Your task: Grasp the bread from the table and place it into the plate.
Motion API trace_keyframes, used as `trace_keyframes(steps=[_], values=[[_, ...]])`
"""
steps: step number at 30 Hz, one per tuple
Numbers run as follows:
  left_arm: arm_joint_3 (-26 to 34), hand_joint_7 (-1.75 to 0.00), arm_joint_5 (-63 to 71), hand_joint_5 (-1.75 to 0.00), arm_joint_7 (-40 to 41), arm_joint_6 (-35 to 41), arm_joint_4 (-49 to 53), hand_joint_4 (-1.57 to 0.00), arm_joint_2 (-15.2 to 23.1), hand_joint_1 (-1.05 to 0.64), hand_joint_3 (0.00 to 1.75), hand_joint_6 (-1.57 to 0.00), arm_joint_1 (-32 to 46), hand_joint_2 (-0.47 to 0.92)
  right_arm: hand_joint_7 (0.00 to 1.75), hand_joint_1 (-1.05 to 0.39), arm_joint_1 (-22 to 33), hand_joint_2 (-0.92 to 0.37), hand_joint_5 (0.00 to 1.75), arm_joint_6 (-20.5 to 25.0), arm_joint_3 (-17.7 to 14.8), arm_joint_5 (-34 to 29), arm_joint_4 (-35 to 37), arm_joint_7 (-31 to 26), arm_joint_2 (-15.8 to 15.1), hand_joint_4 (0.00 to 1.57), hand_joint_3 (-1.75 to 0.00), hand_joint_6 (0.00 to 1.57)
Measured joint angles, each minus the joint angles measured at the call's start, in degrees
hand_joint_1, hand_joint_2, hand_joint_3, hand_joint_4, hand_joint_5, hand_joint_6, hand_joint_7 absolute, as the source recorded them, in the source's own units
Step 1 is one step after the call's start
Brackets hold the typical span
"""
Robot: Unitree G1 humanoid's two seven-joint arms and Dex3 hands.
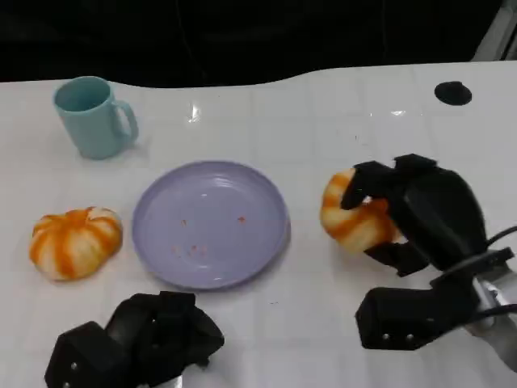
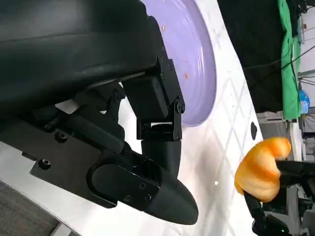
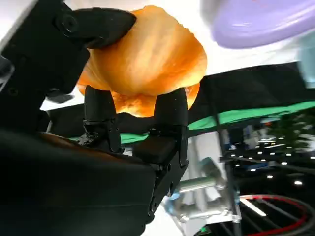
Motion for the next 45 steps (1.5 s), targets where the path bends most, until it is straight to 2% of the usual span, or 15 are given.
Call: trace_keyframes(steps=[9, 15, 20, 25, 29, 30, 31, 32, 33, 34, 36, 38, 39, 42, 45], values=[[0.0, -0.81, 0.0, -1.55, 0.0, -0.8, 0.7, -0.88, 0.0, -1.04, 0.00, -1.27, -0.1, 0.87, 1.54, 0.01, -2.6, -0.20, 1.75, -0.7, 0.6, 0.8, 1.6, 3.9, 6.4, 1.00, -1.39, 0.91], [-0.1, -0.82, 0.0, -1.54, 0.0, -0.9, 0.9, -0.87, 0.1, -1.05, 0.01, -1.26, -0.3, 0.87, 1.57, -0.06, -6.3, -0.25, 1.75, -3.0, 2.0, 1.0, 7.2, 4.8, 10.0, 0.98, -1.36, 0.88], [-0.2, -0.83, 0.0, -1.55, 0.0, -1.1, 1.4, -0.87, 0.2, -1.05, 0.00, -1.26, -0.8, 0.87, 1.63, -0.07, -10.1, -0.31, 1.75, -4.7, 2.9, 0.7, 13.4, 2.5, 13.0, 0.95, -1.30, 0.83], [-0.5, -0.81, 0.0, -1.54, -0.5, -1.0, 1.4, -0.88, 0.2, -1.04, 0.00, -1.26, -0.9, 0.86, 1.62, -0.10, -13.3, -0.35, 1.75, -5.2, 4.1, 0.7, 19.1, 1.2, 16.0, 0.94, -1.26, 0.79], [-0.5, -0.81, -0.1, -1.54, -0.6, -1.0, 1.5, -0.89, 0.1, -1.05, 0.01, -1.26, -1.0, 0.87, 1.56, -0.10, -16.1, -0.37, 1.75, -5.8, 4.5, 1.1, 23.7, 1.0, 18.8, 0.91, -1.21, 0.78], [-0.5, -0.80, 0.0, -1.55, -0.6, -1.1, 1.5, -0.89, 0.1, -1.05, 0.01, -1.26, -1.0, 0.87, 1.37, -0.10, -16.6, -0.38, 1.72, -5.8, 4.5, 1.3, 24.7, 1.0, 19.4, 0.89, -1.19, 0.83], [-0.5, -0.80, 0.0, -1.55, -0.6, -1.1, 1.5, -0.89, 0.1, -1.05, 0.01, -1.26, -1.0, 0.87, 1.00, -0.09, -16.9, -0.43, 1.62, -5.8, 4.4, 1.6, 25.5, 1.1, 19.8, 0.87, -1.07, 0.89], [-0.5, -0.80, 0.0, -1.55, -0.6, -1.1, 1.5, -0.88, 0.1, -1.05, 0.01, -1.26, -1.0, 0.87, 0.82, -0.09, -17.2, -0.45, 1.59, -5.9, 4.4, 2.1, 26.3, 1.5, 20.3, 0.86, -1.01, 0.95], [-0.5, -0.81, 0.0, -1.55, -0.6, -1.1, 1.5, -0.88, 0.1, -1.05, 0.00, -1.27, -1.0, 0.86, 0.61, -0.09, -17.3, -0.50, 1.40, -5.9, 4.3, 2.8, 27.1, 2.1, 20.7, 0.78, -0.90, 0.88], [-0.5, -0.80, 0.0, -1.54, -0.6, -1.1, 1.5, -0.88, 0.1, -1.05, 0.00, -1.27, -1.0, 0.86, 0.37, -0.12, -17.5, -0.58, 1.06, -6.0, 4.0, 3.8, 27.8, 3.0, 21.1, 0.54, -0.76, 0.72], [-0.5, -0.81, 0.0, -1.54, -0.6, -1.1, 1.5, -0.88, 0.1, -1.05, 0.00, -1.27, -1.0, 0.87, 0.12, -0.14, -17.6, -0.65, 0.64, -6.6, 3.2, 6.2, 29.0, 6.8, 21.6, 0.28, -0.59, 0.53], [-0.5, -0.81, 0.0, -1.55, -0.6, -1.1, 1.6, -0.88, 0.1, -1.05, 0.00, -1.27, -1.0, 0.87, 0.04, -0.21, -17.8, -0.66, 0.50, -6.8, 2.7, 7.9, 29.7, 11.0, 21.7, 0.11, -0.53, 0.39], [-0.5, -0.80, 0.0, -1.55, -0.6, -1.1, 1.6, -0.88, 0.1, -1.05, 0.00, -1.27, -1.0, 0.86, 0.02, -0.30, -17.9, -0.72, 0.37, -6.8, 2.7, 8.2, 29.8, 12.3, 21.6, 0.04, -0.43, 0.29], [-0.5, -0.80, 0.0, -1.55, -0.6, -1.1, 1.6, -0.88, 0.1, -1.05, 0.00, -1.27, -1.0, 0.86, 0.00, -0.46, -18.6, -0.89, 0.13, -5.9, 3.6, 7.5, 29.2, 15.1, 20.9, 0.00, -0.14, 0.19], [-0.6, -0.80, 0.0, -1.56, -0.6, -1.1, 1.6, -0.89, 0.1, -1.05, 0.00, -1.27, -1.0, 0.86, 0.00, -0.55, -18.7, -0.92, 0.09, -4.5, 4.5, 7.2, 27.0, 17.6, 19.8, 0.00, -0.10, 0.17]])
